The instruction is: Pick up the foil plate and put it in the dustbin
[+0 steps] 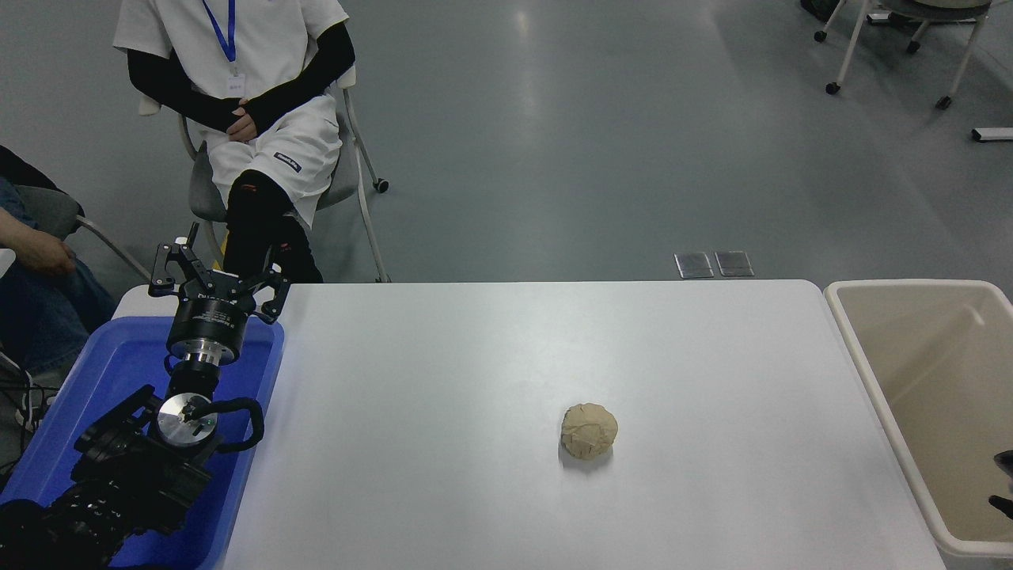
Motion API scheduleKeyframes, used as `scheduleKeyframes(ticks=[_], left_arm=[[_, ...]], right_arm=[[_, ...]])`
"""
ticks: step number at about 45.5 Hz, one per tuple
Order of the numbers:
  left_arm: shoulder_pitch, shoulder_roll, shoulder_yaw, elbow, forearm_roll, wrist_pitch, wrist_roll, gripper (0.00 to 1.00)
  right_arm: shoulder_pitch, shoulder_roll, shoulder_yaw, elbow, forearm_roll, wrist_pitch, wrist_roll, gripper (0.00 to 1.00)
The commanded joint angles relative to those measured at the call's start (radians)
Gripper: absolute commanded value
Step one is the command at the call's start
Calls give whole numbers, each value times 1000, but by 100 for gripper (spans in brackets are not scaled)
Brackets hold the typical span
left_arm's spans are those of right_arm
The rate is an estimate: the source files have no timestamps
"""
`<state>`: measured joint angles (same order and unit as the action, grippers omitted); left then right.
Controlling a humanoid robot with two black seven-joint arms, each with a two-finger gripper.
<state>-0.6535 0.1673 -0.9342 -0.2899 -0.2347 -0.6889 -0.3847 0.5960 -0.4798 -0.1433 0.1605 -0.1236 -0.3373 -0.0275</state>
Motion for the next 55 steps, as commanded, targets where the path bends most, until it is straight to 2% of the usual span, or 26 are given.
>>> scheduleKeyframes(ticks=[1,7,15,21,25,27,32,38,45,55], left_arm=[[0,0,0,0,0,0,0,99],[0,0,0,0,0,0,0,99],[0,0,0,0,0,0,0,99],[0,0,0,0,0,0,0,99],[0,0,0,0,0,0,0,99],[0,0,0,0,0,0,0,99],[0,0,0,0,0,0,0,99],[0,0,0,0,0,0,1,99],[0,0,0,0,0,0,0,99],[0,0,0,0,0,0,1,99]], right_arm=[[56,-29,-33,22,-66,17,0,88],[94,-66,-58,131,-163,29,-6,89],[163,-180,-97,350,-238,40,-54,89],[260,-260,-220,514,-238,41,-60,89],[327,-273,-317,580,-238,43,-60,94],[367,-280,-373,622,-235,46,-60,99],[441,-304,-444,715,-234,67,-58,100],[547,-316,-498,815,-226,173,-60,100],[708,-304,-631,898,-225,380,-60,100],[898,-197,-774,895,-222,578,-58,100]])
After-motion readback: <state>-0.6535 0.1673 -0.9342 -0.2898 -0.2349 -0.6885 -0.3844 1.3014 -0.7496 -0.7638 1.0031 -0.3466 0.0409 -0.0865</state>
